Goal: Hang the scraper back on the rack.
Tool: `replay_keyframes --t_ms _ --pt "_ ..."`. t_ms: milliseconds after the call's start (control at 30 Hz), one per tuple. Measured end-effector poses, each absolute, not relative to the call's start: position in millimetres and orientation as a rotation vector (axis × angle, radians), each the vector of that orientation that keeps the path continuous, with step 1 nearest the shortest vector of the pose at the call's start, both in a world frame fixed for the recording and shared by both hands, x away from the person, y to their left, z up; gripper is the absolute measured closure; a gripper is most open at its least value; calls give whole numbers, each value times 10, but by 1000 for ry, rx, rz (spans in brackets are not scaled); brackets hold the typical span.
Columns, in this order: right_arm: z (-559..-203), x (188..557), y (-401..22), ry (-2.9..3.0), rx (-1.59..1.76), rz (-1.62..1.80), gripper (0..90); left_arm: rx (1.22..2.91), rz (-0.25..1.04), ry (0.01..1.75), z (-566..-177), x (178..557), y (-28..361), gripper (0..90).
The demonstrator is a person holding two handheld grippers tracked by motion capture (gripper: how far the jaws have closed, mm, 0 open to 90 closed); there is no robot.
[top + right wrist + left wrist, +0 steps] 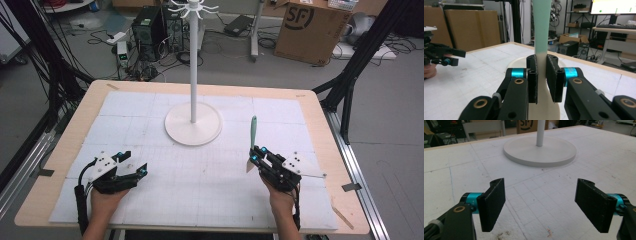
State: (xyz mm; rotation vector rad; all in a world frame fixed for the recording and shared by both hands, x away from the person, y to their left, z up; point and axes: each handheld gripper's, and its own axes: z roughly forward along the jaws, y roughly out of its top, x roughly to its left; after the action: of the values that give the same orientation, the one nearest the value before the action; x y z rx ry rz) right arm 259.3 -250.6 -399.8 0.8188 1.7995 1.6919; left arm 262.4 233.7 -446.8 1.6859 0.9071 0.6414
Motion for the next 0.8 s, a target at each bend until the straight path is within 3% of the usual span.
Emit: replay_keyframes --t_ms 800 --pt "-3867 2653 -2490 1719 817 1730 806 1690 642 911 -4469 2622 2332 249"
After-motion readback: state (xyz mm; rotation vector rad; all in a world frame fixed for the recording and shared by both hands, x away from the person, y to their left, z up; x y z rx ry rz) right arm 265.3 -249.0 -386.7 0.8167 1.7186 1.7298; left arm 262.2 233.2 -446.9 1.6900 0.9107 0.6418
